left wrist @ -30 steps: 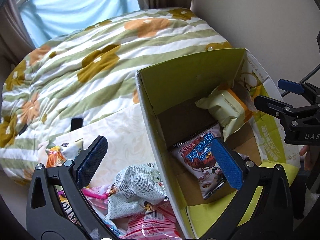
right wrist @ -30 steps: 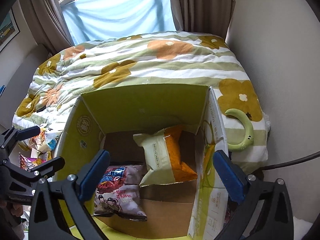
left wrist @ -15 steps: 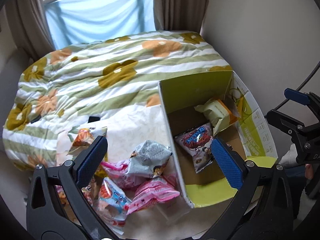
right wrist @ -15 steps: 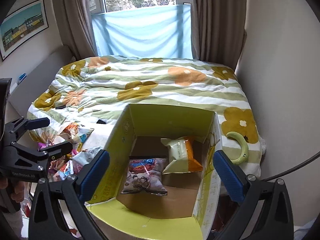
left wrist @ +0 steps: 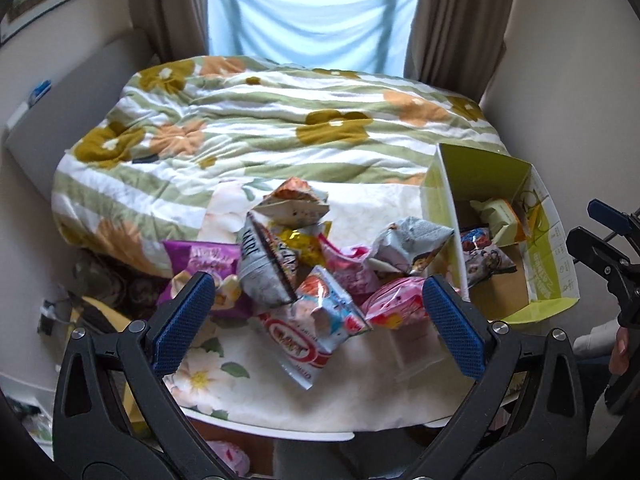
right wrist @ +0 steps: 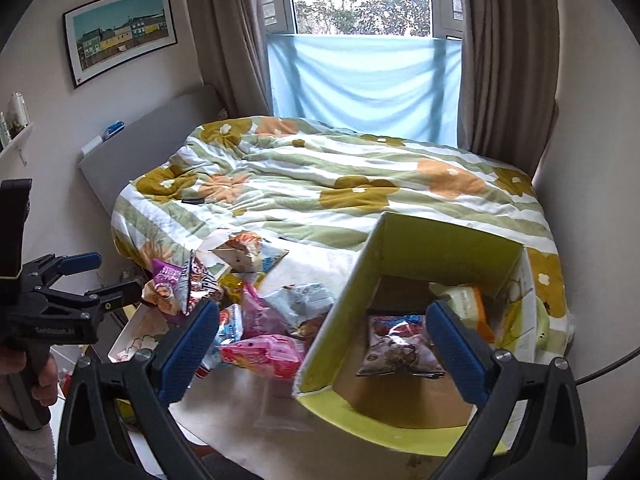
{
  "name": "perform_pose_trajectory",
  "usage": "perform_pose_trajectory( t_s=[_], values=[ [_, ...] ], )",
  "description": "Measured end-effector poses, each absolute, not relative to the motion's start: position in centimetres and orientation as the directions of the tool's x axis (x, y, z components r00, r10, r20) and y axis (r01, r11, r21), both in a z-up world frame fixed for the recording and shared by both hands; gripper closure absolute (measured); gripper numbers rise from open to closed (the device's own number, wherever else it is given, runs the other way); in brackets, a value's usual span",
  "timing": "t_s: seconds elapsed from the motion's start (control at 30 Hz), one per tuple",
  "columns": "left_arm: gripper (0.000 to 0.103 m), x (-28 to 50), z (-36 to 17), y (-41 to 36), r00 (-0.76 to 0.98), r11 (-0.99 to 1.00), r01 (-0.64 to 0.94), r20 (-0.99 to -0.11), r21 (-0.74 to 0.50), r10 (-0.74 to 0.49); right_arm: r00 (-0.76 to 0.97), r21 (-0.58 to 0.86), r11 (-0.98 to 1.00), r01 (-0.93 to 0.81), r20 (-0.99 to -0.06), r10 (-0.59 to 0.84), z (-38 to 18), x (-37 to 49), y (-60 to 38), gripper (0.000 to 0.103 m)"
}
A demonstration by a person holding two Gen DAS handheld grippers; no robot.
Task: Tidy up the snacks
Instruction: 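Grasp the purple chips bag with left tool while right tool grasps the TATRE bag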
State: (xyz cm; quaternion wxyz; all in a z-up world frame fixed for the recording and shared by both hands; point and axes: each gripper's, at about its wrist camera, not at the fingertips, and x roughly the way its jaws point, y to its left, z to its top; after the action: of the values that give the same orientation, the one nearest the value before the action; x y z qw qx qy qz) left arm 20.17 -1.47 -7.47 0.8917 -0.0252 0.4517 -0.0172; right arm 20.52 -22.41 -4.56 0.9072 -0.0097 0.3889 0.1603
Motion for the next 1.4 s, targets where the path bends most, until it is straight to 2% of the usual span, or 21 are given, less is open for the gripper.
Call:
perform_pose_trajectory(
  t_s=[0.2, 0.63, 1.0, 1.27, 1.33, 1.4],
  values=[
    [0.001, 19.7, -9.8, 4.4, 0.571, 0.996, -0.023, -0.819, -0.092, -0.062, 0.616, 0.137, 0.935, -0.328, -0.719, 0.322, -6.4, 20.4, -16.7, 0.0],
    [0.001, 24.4, -17.7, 13.8, 0.507, 0.992, 0.046, -0.852, -0.122, -0.128, 0.567, 0.211, 0.949, -0.234, -0.763, 0.31, -12.7, 23.9, -6.8, 0.0],
    [0.001, 29.3, -25.5, 15.2, 0.447, 0.978, 0.17, -0.875, -0.122, -0.187, 0.518, 0.252, 0.955, -0.157, -0.802, 0.297, -19.3, 27.2, -1.4, 0.0],
    [0.001, 30.9, -27.2, 14.1, 0.448, 0.968, 0.241, -0.876, -0.074, -0.178, 0.501, 0.257, 0.958, -0.13, -0.817, 0.287, -21.7, 28.5, 0.3, 0.001],
    [0.003, 31.0, -27.3, 13.8, 0.456, 0.965, 0.259, -0.874, -0.05, -0.168, 0.496, 0.258, 0.957, -0.129, -0.819, 0.288, -22.0, 28.7, 0.5, 0.001],
    [0.009, 31.0, -27.3, 13.5, 0.466, 0.963, 0.27, -0.873, -0.015, -0.144, 0.491, 0.259, 0.957, -0.13, -0.822, 0.289, -22.2, 28.9, 0.9, 0.001]
  ],
)
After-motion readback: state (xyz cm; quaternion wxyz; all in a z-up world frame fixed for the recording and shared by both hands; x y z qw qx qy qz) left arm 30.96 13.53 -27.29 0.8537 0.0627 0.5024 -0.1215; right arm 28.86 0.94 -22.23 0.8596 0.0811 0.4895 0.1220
